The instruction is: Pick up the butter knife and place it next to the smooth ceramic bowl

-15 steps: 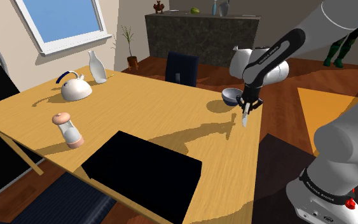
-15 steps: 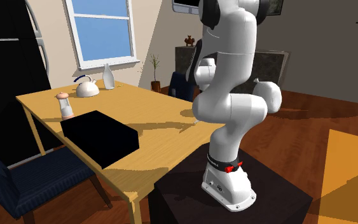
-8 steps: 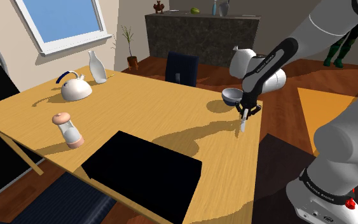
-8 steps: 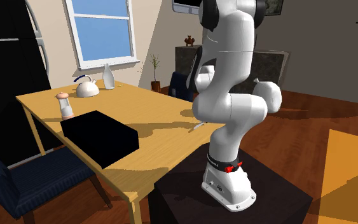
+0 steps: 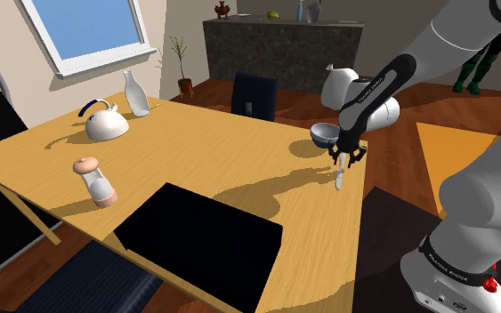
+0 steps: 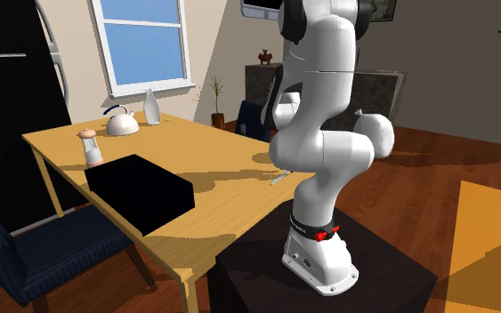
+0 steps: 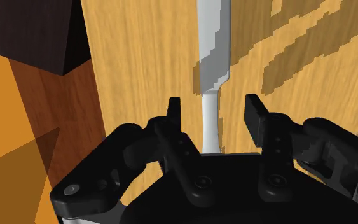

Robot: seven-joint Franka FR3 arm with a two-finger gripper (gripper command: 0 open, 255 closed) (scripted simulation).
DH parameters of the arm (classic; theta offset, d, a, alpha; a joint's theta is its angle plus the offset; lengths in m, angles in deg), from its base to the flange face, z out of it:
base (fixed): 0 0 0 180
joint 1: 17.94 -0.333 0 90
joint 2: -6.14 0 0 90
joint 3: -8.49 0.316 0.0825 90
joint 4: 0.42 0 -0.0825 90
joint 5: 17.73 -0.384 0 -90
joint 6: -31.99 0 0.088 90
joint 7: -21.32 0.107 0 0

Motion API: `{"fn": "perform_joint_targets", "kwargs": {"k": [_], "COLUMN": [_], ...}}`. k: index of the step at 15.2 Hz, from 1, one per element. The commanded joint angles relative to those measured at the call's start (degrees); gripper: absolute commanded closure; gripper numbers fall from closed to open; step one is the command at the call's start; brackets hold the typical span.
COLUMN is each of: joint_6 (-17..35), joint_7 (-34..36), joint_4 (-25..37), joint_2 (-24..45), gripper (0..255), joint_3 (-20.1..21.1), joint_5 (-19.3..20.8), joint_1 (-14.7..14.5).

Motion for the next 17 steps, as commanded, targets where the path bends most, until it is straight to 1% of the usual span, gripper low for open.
{"fn": "perform_joint_targets", "kwargs": {"k": [1, 5, 9, 17], "joint_6": [0.0, 0.0, -8.19, -8.19], "joint_7": [0.0, 0.0, -2.03, -2.02], "joint_4": [0.0, 0.0, 0.77, 0.77], "joint_2": [0.0, 0.0, -7.55, -7.55], "gripper": [0, 0, 0, 0], "joint_3": [0.0, 0.0, 0.58, 0.53], "joint_5": [0.0, 0.0, -2.84, -2.84], "joint_1": [0.0, 0.0, -0.08, -0.12]}}
